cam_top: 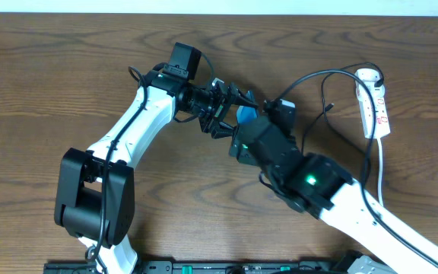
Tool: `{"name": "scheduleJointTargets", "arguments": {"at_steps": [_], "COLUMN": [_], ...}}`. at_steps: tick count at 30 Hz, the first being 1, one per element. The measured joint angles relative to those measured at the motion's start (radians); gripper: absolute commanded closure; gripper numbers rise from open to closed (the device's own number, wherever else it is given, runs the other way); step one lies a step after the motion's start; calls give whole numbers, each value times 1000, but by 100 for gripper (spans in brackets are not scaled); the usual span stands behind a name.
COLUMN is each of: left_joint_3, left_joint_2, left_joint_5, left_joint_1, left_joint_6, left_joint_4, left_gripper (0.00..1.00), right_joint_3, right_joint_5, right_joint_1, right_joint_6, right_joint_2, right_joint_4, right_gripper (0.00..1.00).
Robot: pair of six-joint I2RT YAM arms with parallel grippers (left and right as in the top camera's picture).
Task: Plug charger to phone and switch on socket
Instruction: 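Move the right gripper to the phone and grasp its edge, then release the left gripper and carry the phone right with the right gripper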
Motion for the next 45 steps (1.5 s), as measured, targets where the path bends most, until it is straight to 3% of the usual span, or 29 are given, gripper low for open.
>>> {"name": "scheduleJointTargets", "arguments": {"at_steps": [8,15,30,35,37,38,39,45], "left_joint_3": [0,0,0,0,0,0,0,-3], "left_joint_2": [0,0,0,0,0,0,0,-5], "left_joint_5": [0,0,0,0,0,0,0,22], "left_joint_1": [0,0,0,0,0,1,3,84], "left_joint_6": [0,0,0,1,1,1,-1,16], "left_joint_4": [0,0,0,0,0,4,13,148], "left_gripper": [34,34,33,33,21,8,2,2], "right_joint_3": [0,0,0,0,0,0,0,0], "right_joint_5": [79,97,105,103,104,105,108,106], "right_joint_1": [1,2,2,2,2,2,2,-25], "right_joint_6": [58,73,77,78,78,78,77,73], "right_joint_2": [77,77,77,77,77,77,77,55], "right_joint_4": [74,100,86,88,88,88,90,71], "right_gripper": [50,74,99,99,99,99,99,99]}}
